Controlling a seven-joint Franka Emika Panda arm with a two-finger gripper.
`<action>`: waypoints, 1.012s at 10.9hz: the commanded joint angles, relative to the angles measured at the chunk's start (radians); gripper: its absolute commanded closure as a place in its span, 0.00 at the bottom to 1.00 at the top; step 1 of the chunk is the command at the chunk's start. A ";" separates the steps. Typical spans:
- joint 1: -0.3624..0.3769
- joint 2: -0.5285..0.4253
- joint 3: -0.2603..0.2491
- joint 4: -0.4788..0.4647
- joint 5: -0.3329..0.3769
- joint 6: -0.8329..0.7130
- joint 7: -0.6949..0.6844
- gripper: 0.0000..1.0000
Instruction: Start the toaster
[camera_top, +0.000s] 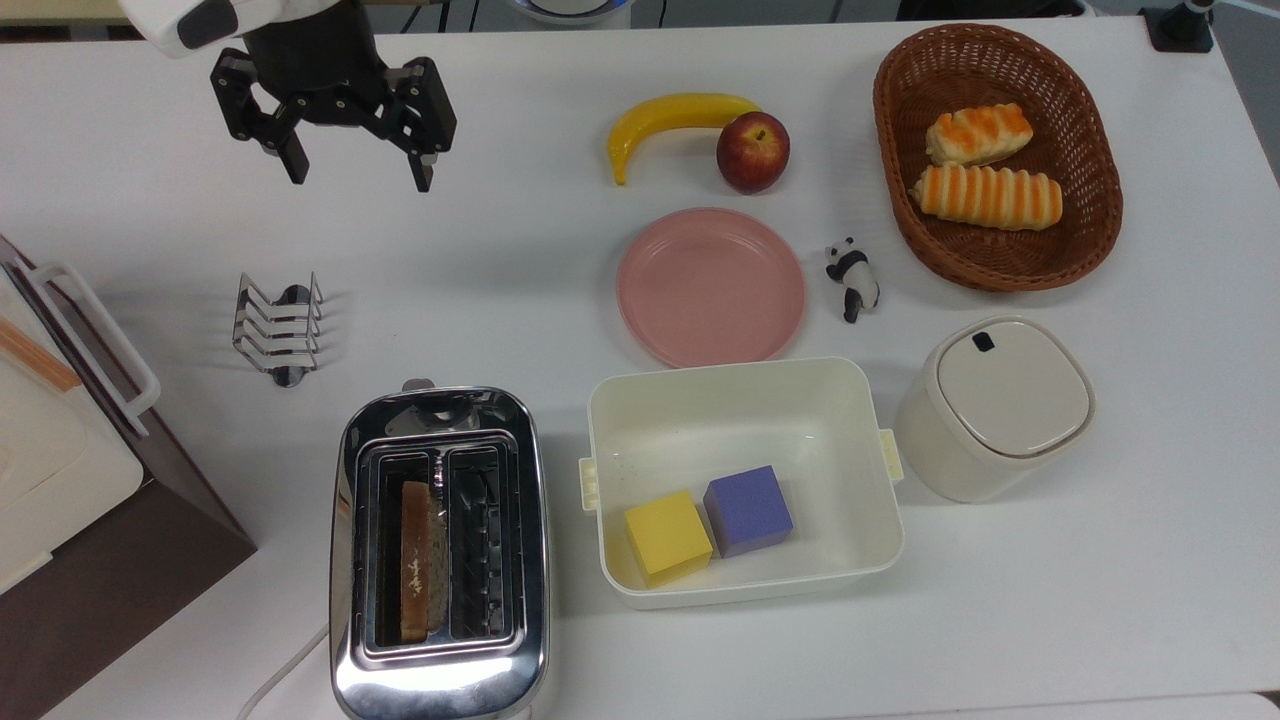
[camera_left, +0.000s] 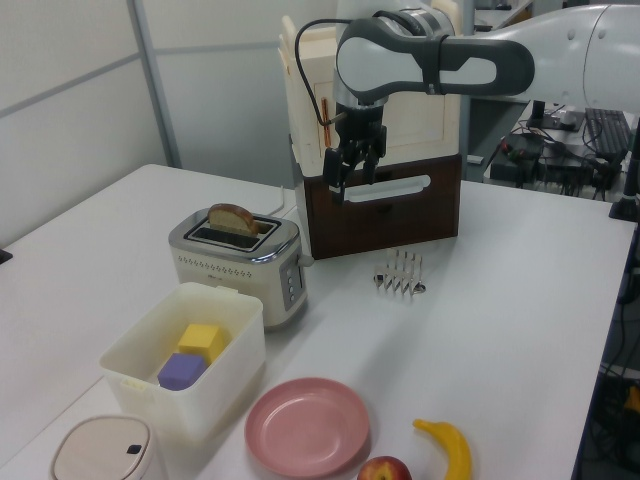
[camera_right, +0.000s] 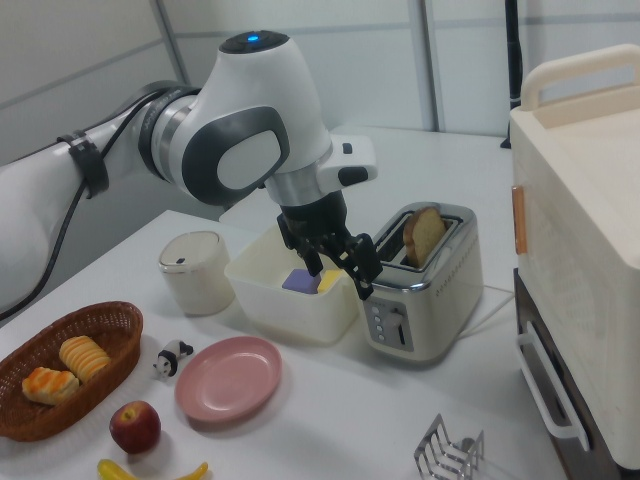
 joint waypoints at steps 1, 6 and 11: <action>0.010 -0.028 -0.006 -0.029 -0.008 -0.017 -0.013 0.00; 0.009 -0.025 -0.008 -0.027 -0.008 -0.014 -0.019 0.00; 0.009 -0.018 -0.008 -0.027 0.002 -0.007 -0.018 0.00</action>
